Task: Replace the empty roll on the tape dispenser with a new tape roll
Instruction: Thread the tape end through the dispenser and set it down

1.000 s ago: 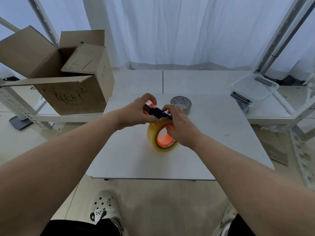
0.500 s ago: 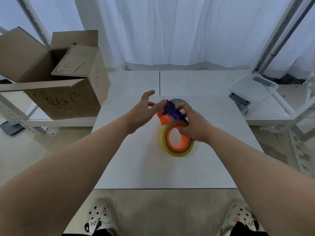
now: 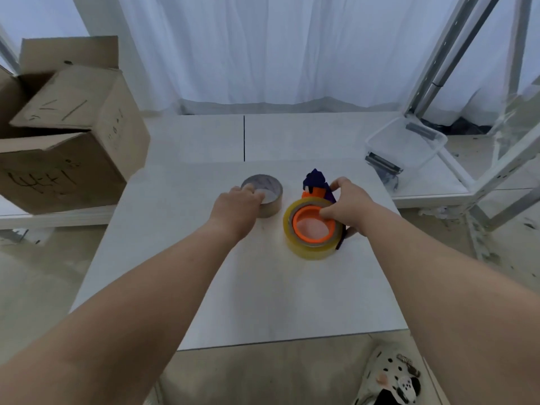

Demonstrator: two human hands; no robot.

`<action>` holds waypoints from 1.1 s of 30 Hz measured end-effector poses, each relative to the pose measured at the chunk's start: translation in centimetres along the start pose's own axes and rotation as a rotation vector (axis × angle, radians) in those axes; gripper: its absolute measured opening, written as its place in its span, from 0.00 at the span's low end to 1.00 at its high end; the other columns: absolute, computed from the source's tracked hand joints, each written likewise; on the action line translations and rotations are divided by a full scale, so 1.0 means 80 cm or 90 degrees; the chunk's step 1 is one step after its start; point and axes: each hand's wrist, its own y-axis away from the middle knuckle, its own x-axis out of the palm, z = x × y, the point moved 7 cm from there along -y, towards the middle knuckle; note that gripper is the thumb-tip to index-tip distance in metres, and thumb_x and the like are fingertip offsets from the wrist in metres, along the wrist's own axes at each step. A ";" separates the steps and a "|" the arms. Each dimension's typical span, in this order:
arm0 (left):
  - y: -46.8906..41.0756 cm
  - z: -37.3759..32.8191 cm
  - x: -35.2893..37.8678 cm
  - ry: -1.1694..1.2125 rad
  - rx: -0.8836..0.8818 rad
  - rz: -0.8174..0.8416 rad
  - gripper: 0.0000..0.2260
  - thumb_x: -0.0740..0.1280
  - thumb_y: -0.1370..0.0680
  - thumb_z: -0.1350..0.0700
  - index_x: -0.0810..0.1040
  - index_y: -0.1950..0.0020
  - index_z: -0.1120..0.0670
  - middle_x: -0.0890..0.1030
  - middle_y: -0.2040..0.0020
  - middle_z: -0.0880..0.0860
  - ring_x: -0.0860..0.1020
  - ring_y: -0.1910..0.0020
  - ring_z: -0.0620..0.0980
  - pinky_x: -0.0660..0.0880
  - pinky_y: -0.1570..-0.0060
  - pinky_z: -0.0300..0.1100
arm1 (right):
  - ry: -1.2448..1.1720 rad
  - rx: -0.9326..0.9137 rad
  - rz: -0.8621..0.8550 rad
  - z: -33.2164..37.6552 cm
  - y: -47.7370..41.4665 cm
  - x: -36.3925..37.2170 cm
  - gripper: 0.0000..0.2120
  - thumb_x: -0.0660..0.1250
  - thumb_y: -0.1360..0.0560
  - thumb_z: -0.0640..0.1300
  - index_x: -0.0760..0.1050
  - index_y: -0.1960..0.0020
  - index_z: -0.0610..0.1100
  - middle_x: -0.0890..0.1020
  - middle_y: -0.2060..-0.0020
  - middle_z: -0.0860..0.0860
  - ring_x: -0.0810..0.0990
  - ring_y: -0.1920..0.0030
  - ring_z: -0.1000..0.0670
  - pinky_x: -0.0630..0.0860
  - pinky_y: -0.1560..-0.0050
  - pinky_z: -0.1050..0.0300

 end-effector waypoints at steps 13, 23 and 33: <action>0.025 0.020 -0.025 0.128 0.035 -0.042 0.22 0.59 0.23 0.41 0.66 0.31 0.47 0.67 0.31 0.51 0.62 0.31 0.56 0.58 0.35 0.52 | -0.048 -0.017 0.048 0.034 -0.026 0.037 0.25 0.69 0.31 0.40 0.65 0.37 0.50 0.76 0.46 0.45 0.78 0.47 0.43 0.81 0.55 0.43; 0.015 -0.015 -0.010 0.172 0.086 0.023 0.24 0.61 0.28 0.34 0.72 0.36 0.43 0.70 0.33 0.46 0.61 0.31 0.53 0.54 0.35 0.55 | -0.177 -0.013 0.048 0.012 -0.027 0.044 0.25 0.70 0.30 0.38 0.67 0.36 0.49 0.78 0.47 0.44 0.78 0.55 0.48 0.77 0.60 0.56; 0.014 -0.004 -0.033 0.208 0.041 -0.012 0.24 0.60 0.26 0.36 0.69 0.33 0.45 0.70 0.32 0.49 0.61 0.30 0.53 0.55 0.34 0.53 | -0.098 -0.057 -0.032 0.023 -0.023 0.025 0.28 0.69 0.29 0.46 0.62 0.32 0.46 0.73 0.42 0.45 0.74 0.45 0.46 0.74 0.48 0.53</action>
